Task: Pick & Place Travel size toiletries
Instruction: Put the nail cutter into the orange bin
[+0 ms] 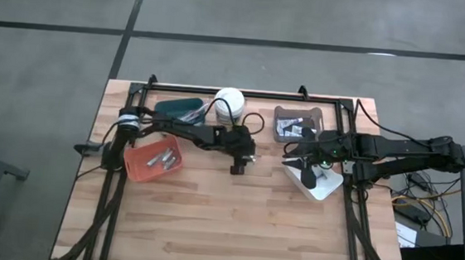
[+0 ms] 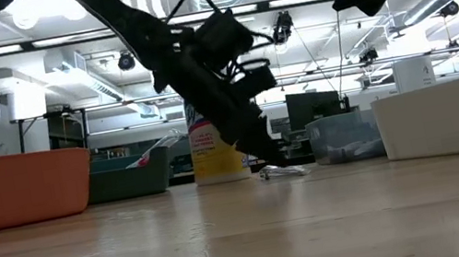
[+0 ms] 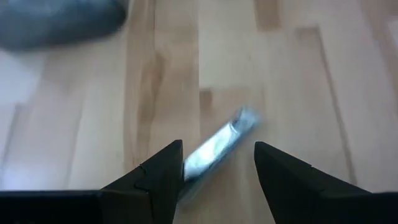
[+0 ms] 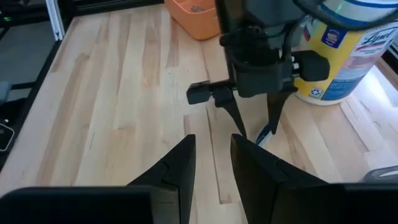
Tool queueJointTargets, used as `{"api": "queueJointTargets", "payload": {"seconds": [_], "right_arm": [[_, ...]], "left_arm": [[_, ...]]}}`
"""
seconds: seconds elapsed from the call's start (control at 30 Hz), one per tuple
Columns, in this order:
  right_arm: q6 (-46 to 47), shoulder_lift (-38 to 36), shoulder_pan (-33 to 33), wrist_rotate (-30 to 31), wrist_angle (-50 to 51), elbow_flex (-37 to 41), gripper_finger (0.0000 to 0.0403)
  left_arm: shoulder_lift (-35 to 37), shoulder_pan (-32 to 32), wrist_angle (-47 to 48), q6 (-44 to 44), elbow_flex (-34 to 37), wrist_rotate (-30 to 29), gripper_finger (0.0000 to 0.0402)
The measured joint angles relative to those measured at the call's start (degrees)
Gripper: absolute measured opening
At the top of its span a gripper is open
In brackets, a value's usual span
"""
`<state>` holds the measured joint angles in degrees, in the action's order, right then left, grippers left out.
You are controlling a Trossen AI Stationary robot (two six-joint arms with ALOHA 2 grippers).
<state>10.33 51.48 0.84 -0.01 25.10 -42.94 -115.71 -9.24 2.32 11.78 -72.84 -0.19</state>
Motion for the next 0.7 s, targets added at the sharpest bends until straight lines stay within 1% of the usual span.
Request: {"api": "queueJointTargets", "payload": {"seconds": [0.1, 0.3, 0.4, 0.47, 0.53, 0.63, 0.7], "right_arm": [[0.0, 0.0, 0.0, 0.0, 0.0, 0.0, 0.0095], [0.0, 0.0, 0.0, 0.0, 0.0, 0.0, 0.0095], [-1.2, 0.0, 0.0, 0.0, 0.0, 0.0, 0.0095], [-2.4, 0.0, 0.0, 0.0, -0.1, 0.0, 0.0095], [-3.0, 0.0, 0.0, 0.0, -0.1, 0.0, 0.0095], [-2.7, 0.0, 0.0, 0.0, -0.1, 0.0, 0.0095], [0.5, 0.0, 0.0, 0.0, 0.0, 0.0, 0.0095]], "left_arm": [[-1.1, -0.5, 0.6, -0.4, 0.5, 0.5, 0.0204], [-1.1, -0.3, 2.8, -1.4, 1.0, 2.8, 0.0204], [-1.0, 0.1, 4.0, -1.7, 1.0, 3.3, 0.0195], [-0.9, 0.3, 4.6, -1.7, 1.0, 3.5, 0.0179], [-0.9, 0.6, 4.9, -1.8, 1.1, 3.8, 0.0153], [-0.9, 1.0, 5.1, -2.6, 1.1, 3.8, 0.0105], [-0.5, 1.3, 5.2, -3.1, 1.1, 3.6, 0.0071]]}}
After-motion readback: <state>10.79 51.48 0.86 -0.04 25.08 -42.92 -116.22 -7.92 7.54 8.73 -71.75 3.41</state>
